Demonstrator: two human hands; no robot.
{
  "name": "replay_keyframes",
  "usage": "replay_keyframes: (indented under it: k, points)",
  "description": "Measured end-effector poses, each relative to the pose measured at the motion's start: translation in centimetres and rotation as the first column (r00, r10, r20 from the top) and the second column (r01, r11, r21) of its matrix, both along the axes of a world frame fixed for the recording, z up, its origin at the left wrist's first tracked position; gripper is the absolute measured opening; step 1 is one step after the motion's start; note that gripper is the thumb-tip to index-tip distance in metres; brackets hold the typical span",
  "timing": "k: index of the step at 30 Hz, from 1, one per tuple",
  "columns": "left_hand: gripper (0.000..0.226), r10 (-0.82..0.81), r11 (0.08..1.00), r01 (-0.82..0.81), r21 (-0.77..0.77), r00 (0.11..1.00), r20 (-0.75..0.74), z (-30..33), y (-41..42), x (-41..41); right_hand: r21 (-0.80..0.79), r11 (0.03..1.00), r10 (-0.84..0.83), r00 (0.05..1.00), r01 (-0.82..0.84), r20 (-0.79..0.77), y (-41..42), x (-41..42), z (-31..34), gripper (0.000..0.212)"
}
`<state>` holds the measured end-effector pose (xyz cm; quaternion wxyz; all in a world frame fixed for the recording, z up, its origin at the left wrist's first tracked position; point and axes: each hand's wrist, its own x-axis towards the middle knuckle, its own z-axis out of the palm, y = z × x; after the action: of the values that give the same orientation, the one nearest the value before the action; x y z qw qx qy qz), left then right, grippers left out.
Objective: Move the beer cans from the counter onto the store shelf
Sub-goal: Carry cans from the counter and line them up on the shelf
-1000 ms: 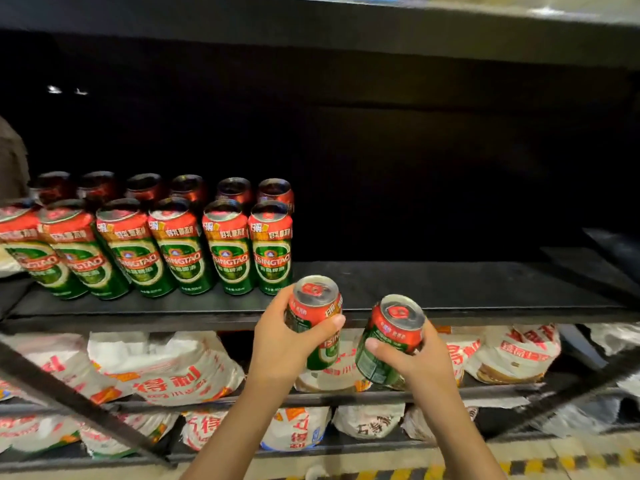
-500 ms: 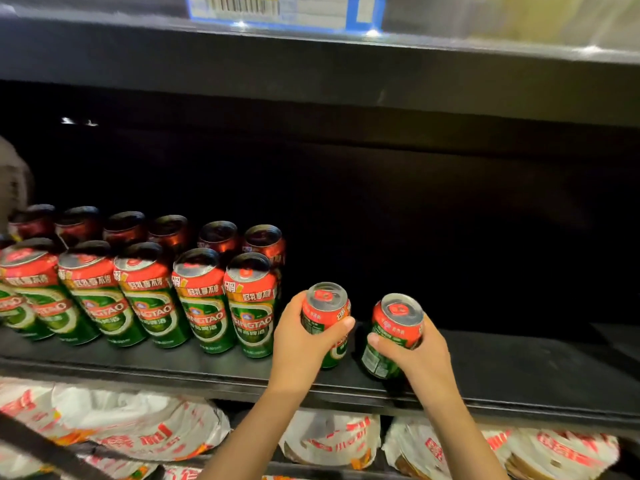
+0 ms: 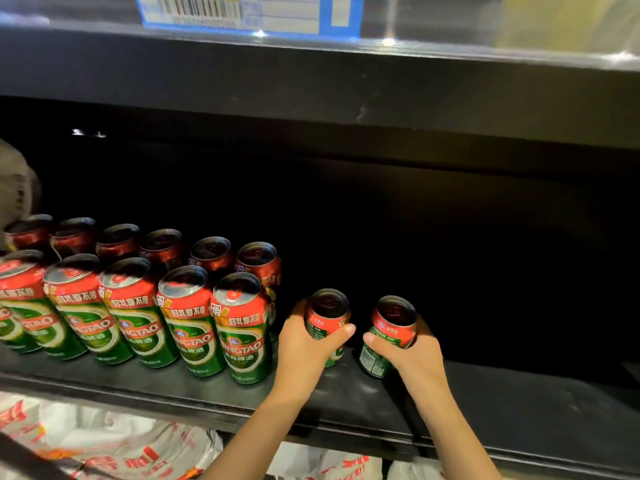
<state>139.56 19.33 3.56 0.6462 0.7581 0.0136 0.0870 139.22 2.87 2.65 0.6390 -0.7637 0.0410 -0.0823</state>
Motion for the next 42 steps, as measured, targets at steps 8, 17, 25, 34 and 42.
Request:
replay_keyframes:
  k: [8, 17, 25, 34, 42]
  points:
    - [0.047, 0.009, 0.999, -0.009, -0.034, 1.000, 0.007, -0.4, -0.1, 1.1, 0.025, 0.999, -0.025, 0.998, 0.024, 0.052, 0.3, 1.6, -0.5, 0.058]
    - [0.050, -0.007, 0.997, 0.008, -0.076, 1.000, 0.013, -0.8, 0.0, 1.9, 0.021, 0.999, -0.037, 0.997, 0.036, 0.066, 1.1, 2.4, -0.9, 0.054]
    - [0.057, -0.050, 0.998, 0.049, -0.038, 0.999, -0.015, -1.8, -0.1, 1.3, -0.093, 0.986, 0.142, 0.989, -0.138, 0.042, -0.2, 1.3, -0.9, 0.078]
    - [0.065, 0.176, 0.963, -0.152, 0.222, 0.980, -0.093, -4.5, -1.1, 1.2, -0.228, 0.972, 0.066, 0.998, -0.062, 0.009, -0.1, 0.6, -3.0, 0.059]
    - [0.050, 0.132, 0.980, -0.121, 0.158, 0.990, -0.057, -5.4, -0.6, 0.8, -0.311, 0.950, 0.022, 0.999, -0.013, 0.027, 0.2, 0.4, -3.2, 0.060]
